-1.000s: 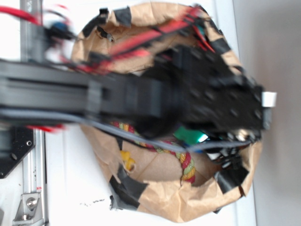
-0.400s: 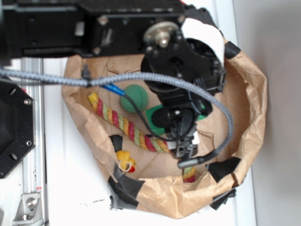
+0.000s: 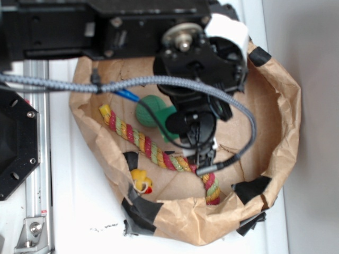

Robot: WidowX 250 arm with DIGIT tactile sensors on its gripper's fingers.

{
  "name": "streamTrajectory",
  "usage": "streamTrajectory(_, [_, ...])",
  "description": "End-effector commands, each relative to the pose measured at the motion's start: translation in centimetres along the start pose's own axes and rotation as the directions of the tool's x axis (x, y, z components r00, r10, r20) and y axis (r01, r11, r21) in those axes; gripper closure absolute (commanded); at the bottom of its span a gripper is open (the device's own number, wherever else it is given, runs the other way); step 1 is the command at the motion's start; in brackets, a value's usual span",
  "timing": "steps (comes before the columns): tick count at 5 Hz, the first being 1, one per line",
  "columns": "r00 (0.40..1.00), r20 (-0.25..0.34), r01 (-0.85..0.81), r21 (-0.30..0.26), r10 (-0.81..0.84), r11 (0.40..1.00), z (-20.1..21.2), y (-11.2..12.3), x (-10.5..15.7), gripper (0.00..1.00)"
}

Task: Grab the green block.

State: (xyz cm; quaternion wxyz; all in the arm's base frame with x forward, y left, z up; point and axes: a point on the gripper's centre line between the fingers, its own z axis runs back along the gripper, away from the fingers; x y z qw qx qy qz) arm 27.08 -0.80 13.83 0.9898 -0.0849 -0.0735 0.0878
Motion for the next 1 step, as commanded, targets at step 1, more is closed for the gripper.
streamTrajectory(1, [0.999,0.041,-0.009,0.023,0.008,1.0,0.57,0.22,1.53,1.0])
